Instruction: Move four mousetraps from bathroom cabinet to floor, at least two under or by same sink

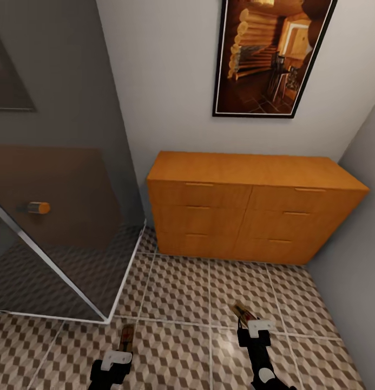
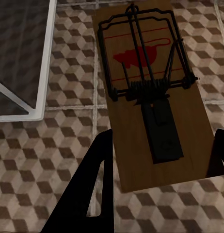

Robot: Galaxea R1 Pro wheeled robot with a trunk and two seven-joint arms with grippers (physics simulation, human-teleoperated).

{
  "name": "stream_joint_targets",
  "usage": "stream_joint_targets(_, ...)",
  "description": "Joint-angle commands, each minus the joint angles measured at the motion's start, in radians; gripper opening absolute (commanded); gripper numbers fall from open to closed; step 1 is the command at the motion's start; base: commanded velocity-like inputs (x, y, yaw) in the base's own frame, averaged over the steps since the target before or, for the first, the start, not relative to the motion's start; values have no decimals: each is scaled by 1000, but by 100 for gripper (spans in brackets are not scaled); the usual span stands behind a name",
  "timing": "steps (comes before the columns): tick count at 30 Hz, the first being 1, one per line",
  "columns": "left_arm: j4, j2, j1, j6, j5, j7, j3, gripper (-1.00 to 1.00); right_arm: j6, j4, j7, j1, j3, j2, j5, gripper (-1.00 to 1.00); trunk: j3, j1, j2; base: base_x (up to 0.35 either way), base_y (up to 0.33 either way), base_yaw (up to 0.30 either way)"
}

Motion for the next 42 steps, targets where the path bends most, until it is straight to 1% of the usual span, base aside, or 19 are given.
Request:
stream_joint_targets(1, 4, -1, -1, -5, 0, 10, -8, -100, 1, 1, -11, -1, 3, 0, 10, -100, 0, 0, 0, 0, 0, 255)
stream_joint_targets(42, 4, -1, -1, -5, 0, 10, -9, -100, -1, 1, -11, -1, 3, 0, 10, -100, 20, 0, 0, 0, 0, 256)
